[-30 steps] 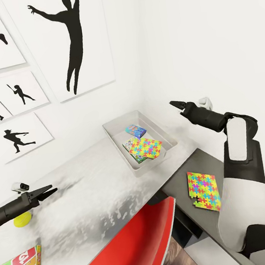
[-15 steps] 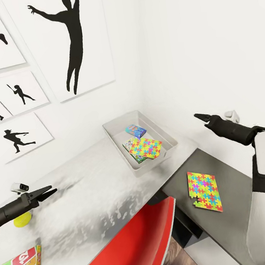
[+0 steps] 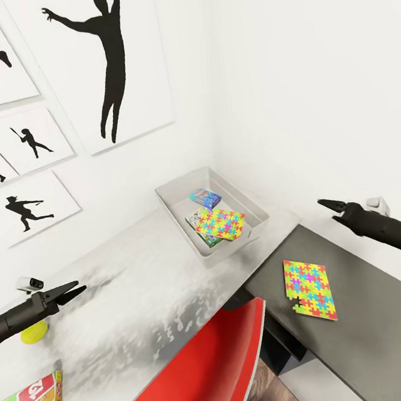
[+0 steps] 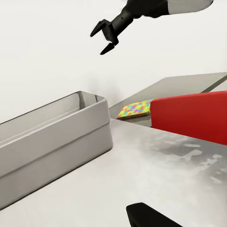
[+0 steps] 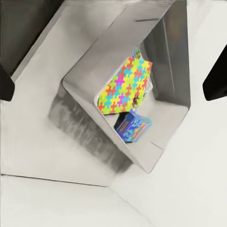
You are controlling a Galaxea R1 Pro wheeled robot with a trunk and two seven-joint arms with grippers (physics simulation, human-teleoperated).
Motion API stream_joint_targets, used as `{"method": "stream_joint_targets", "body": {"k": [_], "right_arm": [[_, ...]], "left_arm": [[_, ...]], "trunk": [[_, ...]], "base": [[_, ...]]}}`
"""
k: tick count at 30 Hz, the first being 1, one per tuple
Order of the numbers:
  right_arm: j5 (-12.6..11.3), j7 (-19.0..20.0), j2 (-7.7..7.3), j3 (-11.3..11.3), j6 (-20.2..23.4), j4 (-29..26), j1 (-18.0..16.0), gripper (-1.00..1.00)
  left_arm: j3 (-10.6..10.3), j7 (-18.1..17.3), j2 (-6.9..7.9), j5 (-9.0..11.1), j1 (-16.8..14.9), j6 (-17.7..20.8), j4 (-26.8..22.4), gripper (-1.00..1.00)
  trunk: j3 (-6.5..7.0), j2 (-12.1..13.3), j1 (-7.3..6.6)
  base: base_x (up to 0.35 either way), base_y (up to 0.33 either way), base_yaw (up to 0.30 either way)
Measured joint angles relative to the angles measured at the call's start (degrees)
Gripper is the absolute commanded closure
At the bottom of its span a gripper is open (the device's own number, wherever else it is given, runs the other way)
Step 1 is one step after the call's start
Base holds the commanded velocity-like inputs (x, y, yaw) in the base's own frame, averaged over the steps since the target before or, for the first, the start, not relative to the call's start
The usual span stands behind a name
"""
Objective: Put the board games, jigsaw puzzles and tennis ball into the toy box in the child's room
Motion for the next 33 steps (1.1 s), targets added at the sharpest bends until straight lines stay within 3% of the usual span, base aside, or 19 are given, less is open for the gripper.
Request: {"method": "stream_joint_targets", "body": {"k": [5, 10, 14, 16, 22, 28, 33], "right_arm": [[-3.13, 0.2, -1.28, -2.4, 0.0, 0.2, 5.0, -1.0], [-8.64, 1.22, -1.71, -4.28, 0.0, 0.11, 10.49, -1.0], [-13.32, 4.33, -1.79, -4.82, 0.01, -0.23, 16.56, -1.0], [-15.35, 8.62, -1.6, -5.01, 0.03, -0.4, 21.46, -1.0], [-16.68, 17.77, -1.03, -5.26, -0.95, -0.97, 28.88, -1.0], [-16.83, 23.69, -0.84, -5.21, -5.48, -2.63, 35.07, -1.0], [-16.81, 29.44, -0.75, -5.2, -6.86, -3.6, 39.53, -1.0]], "left_arm": [[0.0, 0.0, 0.05, 0.03, 0.0, -0.05, 0.0, -1.0], [0.0, 0.0, 0.06, 0.13, 0.03, -0.05, 0.0, -1.0], [0.0, 0.0, 0.09, 0.16, 0.05, -0.07, 0.0, -1.0], [0.0, 0.0, 0.12, 0.17, 0.06, -0.07, 0.0, -1.0], [0.0, 0.0, 0.15, 0.17, 0.06, -0.08, 0.0, -1.0], [0.01, 0.0, 0.16, 0.18, 0.06, -0.08, -0.06, -1.0], [0.0, 0.0, 0.16, 0.17, 0.05, -0.08, -0.07, -1.0]], "trunk": [[0.0, 0.0, 0.0], [0.0, 0.0, 0.0], [0.0, 0.0, 0.0], [0.0, -0.01, 0.0], [0.0, 0.0, 0.0], [0.0, -0.01, 0.0], [-0.01, -0.01, 0.0]], "base": [[0.0, 0.0, 0.0], [0.0, 0.0, 0.0], [0.0, 0.0, 0.0], [0.0, 0.0, 0.0], [0.0, 0.0, 0.0], [0.0, 0.0, 0.0], [0.0, 0.0, 0.009]]}}
